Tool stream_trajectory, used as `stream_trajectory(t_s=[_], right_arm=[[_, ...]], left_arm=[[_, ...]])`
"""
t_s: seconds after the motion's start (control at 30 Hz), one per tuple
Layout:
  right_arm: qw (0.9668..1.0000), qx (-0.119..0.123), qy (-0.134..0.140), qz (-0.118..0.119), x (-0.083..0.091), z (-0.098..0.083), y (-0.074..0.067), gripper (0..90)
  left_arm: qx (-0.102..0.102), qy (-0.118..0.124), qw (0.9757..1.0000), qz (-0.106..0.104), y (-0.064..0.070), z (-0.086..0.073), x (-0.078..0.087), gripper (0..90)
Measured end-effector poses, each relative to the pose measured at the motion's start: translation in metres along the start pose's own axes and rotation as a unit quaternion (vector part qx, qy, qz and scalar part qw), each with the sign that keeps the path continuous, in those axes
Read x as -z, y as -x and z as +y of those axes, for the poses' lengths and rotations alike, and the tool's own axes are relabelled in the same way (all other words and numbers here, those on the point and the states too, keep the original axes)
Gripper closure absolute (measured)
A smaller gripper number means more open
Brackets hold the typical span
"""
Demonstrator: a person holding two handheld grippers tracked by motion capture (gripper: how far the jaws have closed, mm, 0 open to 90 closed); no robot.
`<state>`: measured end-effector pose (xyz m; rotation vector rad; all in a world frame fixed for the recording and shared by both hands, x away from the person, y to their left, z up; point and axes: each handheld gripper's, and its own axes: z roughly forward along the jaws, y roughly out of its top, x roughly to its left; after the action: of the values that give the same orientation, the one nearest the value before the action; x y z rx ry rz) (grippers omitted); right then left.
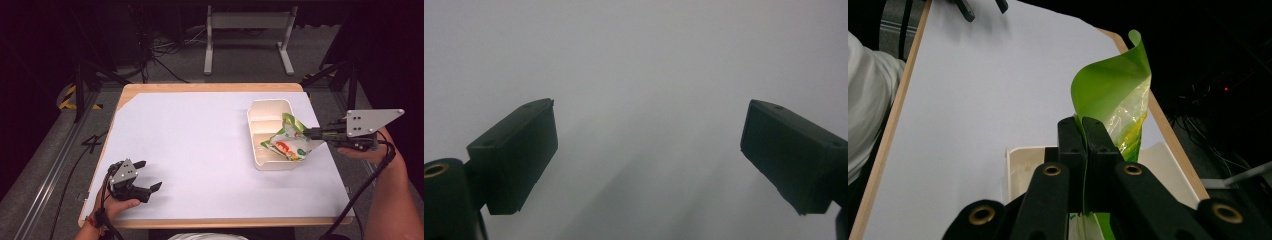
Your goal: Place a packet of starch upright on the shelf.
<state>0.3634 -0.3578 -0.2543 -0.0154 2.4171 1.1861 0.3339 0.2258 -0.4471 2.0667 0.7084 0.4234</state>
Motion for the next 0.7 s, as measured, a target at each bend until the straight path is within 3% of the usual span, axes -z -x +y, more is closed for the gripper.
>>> stream_trajectory(t_s=[0.03,0.17,0.27,0.37,0.57,0.6,0.7], right_arm=[[1.0000,0.003,-0.005,0.005,-0.002,0.001,-0.001,86.8],[0.9997,0.002,-0.018,-0.014,-0.006,0.002,0.001,85.6],[0.9981,-0.002,-0.024,-0.058,-0.009,0.003,0.006,88.1],[0.9970,0.000,-0.033,-0.070,-0.015,0.007,0.009,89.1],[0.9991,0.000,-0.004,-0.042,-0.018,0.009,0.011,89.3],[0.9996,0.008,0.020,-0.019,-0.015,0.010,0.009,89.3],[0.9997,0.013,0.021,-0.002,-0.011,0.011,0.009,89.3]], left_arm=[[-0.001,0.000,1.0000,0.000,0.000,0.000,0.000,9.0],[-0.003,-0.001,1.0000,-0.002,0.000,0.000,0.000,9.0],[-0.002,-0.002,1.0000,-0.005,0.000,0.000,-0.002,9.0],[-0.004,-0.005,1.0000,-0.004,0.000,0.001,-0.003,8.9],[-0.004,-0.005,1.0000,-0.005,-0.001,0.001,-0.004,8.9],[-0.002,-0.007,1.0000,-0.006,-0.001,0.001,-0.004,8.9],[-0.001,-0.009,0.9999,-0.007,0.000,0.001,-0.005,8.9]])
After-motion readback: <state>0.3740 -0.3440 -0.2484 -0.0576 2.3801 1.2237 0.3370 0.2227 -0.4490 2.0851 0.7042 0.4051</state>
